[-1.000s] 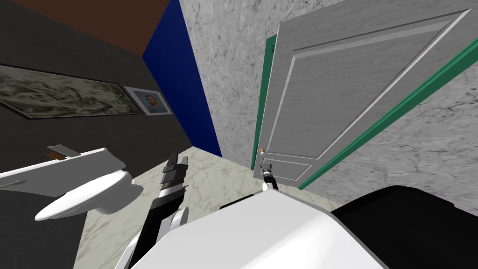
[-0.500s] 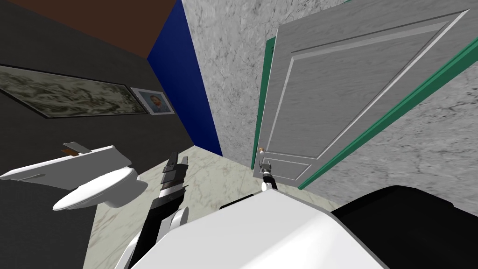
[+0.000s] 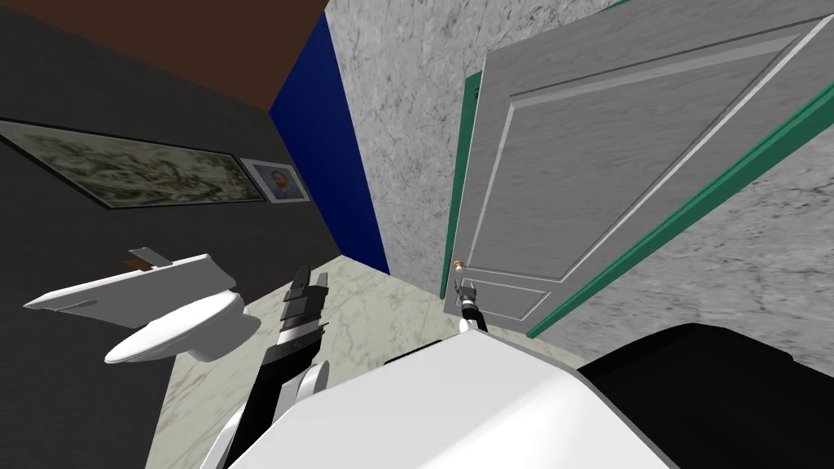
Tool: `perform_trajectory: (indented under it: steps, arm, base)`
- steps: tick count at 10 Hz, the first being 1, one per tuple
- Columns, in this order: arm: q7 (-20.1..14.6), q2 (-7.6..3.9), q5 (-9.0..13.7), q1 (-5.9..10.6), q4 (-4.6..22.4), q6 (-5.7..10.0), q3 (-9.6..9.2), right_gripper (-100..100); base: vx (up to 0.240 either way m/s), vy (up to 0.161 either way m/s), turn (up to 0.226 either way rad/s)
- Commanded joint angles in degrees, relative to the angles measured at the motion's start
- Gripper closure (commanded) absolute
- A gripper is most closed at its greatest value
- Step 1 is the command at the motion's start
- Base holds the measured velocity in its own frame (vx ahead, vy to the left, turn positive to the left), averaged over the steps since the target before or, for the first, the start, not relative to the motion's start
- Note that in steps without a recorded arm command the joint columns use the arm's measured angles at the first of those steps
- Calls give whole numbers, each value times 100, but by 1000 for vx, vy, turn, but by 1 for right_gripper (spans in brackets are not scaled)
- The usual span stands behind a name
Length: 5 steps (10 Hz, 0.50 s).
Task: Pull the door open
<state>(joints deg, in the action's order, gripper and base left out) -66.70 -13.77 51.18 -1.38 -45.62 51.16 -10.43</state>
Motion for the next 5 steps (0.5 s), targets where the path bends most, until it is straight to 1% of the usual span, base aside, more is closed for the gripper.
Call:
perform_trajectory:
  steps: [1,2,4,5]
  arm:
    - [0,-49,30,-111,-164,-52,24,-100]
    - [-225,-235,59,-183,-94,-16,25,-100]
    - [-381,-366,80,-234,-44,10,26,-100]
    - [-532,-490,99,-282,3,35,27,-100]
  base:
    - [156,-26,38]
    - [157,9,83]
    - [147,-3,53]
    - [144,-23,75]
